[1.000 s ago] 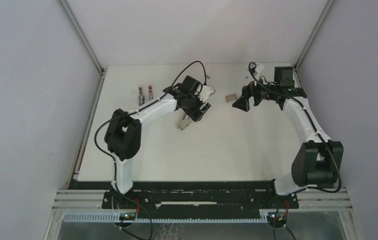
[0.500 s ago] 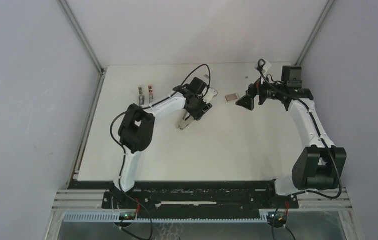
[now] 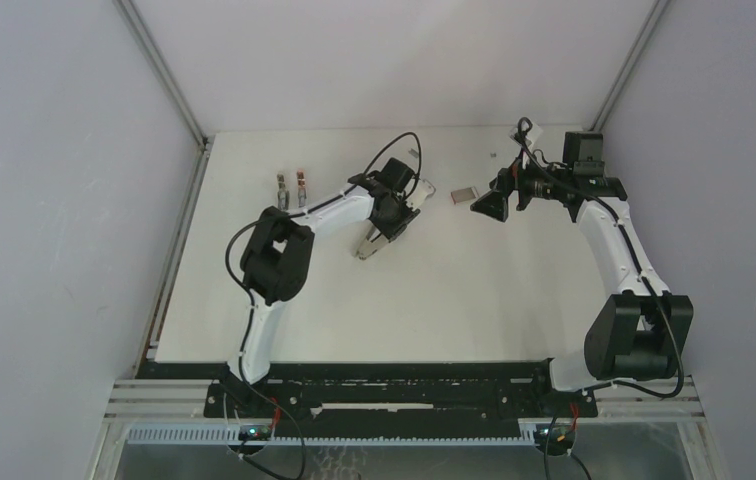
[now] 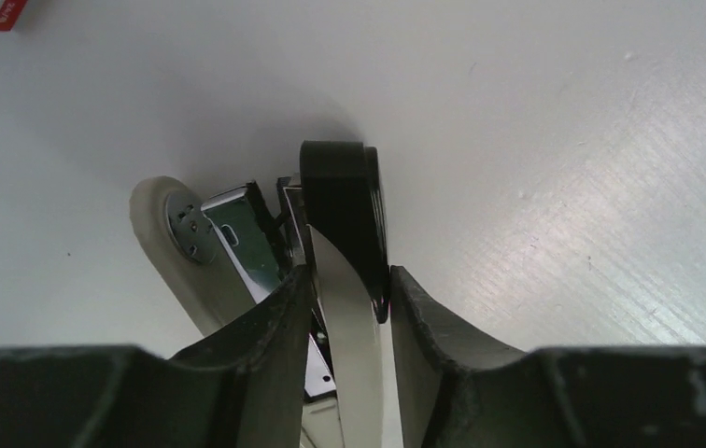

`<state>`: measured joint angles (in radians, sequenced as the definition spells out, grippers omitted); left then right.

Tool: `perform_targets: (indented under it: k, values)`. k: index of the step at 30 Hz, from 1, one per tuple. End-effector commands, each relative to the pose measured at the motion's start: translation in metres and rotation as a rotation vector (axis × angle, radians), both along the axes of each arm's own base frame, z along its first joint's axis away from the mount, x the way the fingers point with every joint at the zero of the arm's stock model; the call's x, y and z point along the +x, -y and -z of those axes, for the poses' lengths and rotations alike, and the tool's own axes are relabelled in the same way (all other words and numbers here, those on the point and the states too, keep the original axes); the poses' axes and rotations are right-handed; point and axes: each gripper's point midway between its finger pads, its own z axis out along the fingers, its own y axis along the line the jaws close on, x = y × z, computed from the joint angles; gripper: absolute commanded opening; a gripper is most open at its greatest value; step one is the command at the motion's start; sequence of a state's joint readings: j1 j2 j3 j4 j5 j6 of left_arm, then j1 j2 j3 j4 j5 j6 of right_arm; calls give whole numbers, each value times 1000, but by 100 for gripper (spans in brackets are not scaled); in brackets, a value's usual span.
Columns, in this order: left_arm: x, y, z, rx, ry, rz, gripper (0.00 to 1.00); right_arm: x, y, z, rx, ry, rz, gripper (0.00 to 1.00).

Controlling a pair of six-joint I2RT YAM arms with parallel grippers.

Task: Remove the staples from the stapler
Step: Pick up the stapler from the center of the board.

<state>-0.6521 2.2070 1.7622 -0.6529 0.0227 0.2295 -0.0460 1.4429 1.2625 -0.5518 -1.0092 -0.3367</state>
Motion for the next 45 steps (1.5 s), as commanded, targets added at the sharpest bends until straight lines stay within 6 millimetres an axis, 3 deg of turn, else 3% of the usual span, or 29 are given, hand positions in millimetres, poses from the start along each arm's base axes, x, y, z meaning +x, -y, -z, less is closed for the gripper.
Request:
perform_targets:
  k: [1,6,11,20,25,32,41,45]
  values:
    - [4,12,-7,-31,7,11,34,-3,-3,-21,19,60,-22,98]
    - [-2,14,-9,-46,-11,38,11,-3,-4,-20,16,60,-27,98]
    - [-24,14,-33,-99,-24,147,5,-3,-6,-16,20,47,-39,98]
    - [-120,5,-79,-281,-151,555,4,-20,-36,-5,22,41,-180,98]
    - [-155,-11,-110,-426,-244,670,4,-28,-57,10,63,-33,-264,99]
    - [-178,-27,-168,-655,-358,763,4,-33,-80,25,123,-137,-330,99]
    - [-195,-26,-177,-733,-391,788,5,-38,-97,22,208,-258,-360,98]
    - [-198,-25,-180,-750,-400,783,4,-42,-107,31,224,-330,-379,96]
